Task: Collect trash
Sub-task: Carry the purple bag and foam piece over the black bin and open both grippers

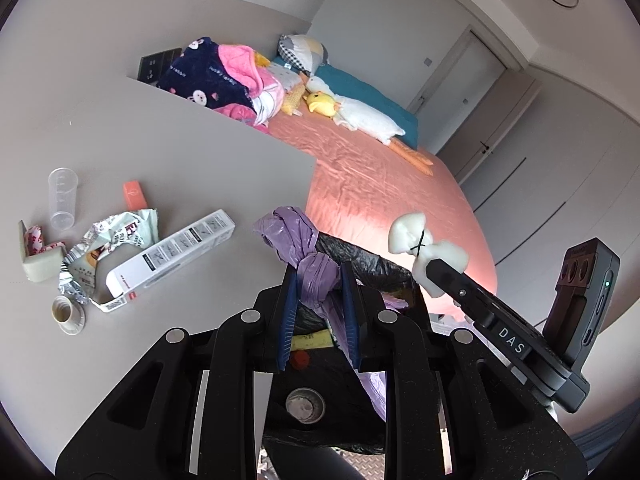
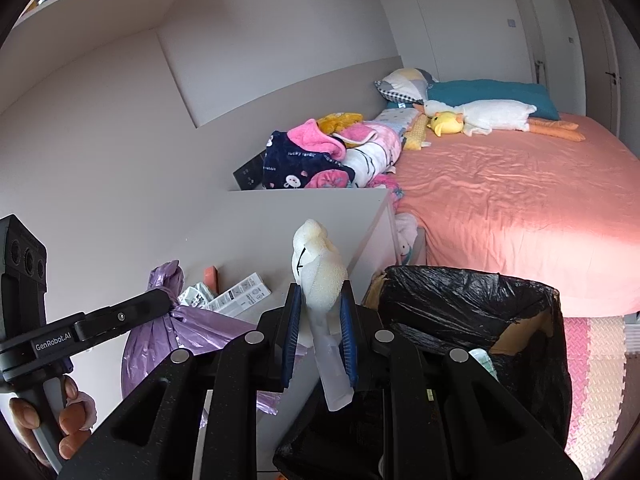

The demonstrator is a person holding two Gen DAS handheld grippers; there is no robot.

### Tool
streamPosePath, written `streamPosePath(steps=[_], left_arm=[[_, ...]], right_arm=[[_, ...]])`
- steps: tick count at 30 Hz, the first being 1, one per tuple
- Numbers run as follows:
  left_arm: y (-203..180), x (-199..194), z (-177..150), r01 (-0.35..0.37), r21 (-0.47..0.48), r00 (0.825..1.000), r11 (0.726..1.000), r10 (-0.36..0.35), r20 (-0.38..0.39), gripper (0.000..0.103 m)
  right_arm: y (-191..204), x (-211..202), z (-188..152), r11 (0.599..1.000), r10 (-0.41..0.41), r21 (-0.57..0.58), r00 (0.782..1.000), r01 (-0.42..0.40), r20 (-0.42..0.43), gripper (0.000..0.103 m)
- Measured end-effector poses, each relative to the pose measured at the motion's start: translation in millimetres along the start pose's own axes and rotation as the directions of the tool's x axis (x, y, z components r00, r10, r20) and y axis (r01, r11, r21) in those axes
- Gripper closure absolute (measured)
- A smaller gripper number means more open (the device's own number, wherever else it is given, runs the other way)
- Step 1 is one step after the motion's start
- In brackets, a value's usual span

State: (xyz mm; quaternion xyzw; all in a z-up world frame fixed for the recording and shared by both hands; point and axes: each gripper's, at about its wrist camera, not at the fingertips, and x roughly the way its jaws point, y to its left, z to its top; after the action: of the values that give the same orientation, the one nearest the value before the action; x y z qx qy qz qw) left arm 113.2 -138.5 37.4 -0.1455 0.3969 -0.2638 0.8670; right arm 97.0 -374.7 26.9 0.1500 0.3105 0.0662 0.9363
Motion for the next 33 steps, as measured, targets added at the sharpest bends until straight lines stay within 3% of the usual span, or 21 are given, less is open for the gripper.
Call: streamPosePath(steps=[18,19,20,21,22,24,33], left_arm=[[-51.9,57.1,-12.5,0.091,0.113,0.988,0.989,-0.075,-0.138,0.082],[-55.6,62.5,-14.5,0.115,0.131,0.981,0.985,-0.092,-0.17,0.079],[-59.7,67.4,-16.9,0.134,0.145,0.974,0.98,-0.104,-0.202,0.055],[-62.1,70.9,-18.4,0.133,0.15,0.971,0.98,-0.099,-0.22,0.014],[-62.6,72.5,-19.8,0.118,0.152,0.973,0.981,-0.084,-0.213,0.006],[-65.5,72.2,-23.2,0.112,0.17,0.979,0.979,-0.078,-0.19,0.007],[-57.1,66.7,-22.6,0.06,0.174,0.986,0.983,-0.031,-0.162,0.007]], right_arm=[[-64.5,-21.1,-2.9,0.99,-0.101,0.104,0.995,0.099,0.015,0.081],[-69.3,-22.1,-2.6,0.987,-0.11,0.115,0.994,0.108,0.009,0.08],[-74.0,-22.6,-1.9,0.985,-0.119,0.125,0.993,0.119,-0.003,0.077],[-79.4,-23.0,-1.4,0.979,-0.147,0.142,0.989,0.148,-0.016,0.063],[-84.4,-24.4,-1.2,0.971,-0.177,0.161,0.984,0.178,-0.022,0.038],[-94.3,-30.0,-2.5,0.957,-0.22,0.196,0.976,0.216,-0.003,0.027],[-108.9,-33.9,-5.3,0.944,-0.236,0.236,0.972,0.229,0.003,0.027]])
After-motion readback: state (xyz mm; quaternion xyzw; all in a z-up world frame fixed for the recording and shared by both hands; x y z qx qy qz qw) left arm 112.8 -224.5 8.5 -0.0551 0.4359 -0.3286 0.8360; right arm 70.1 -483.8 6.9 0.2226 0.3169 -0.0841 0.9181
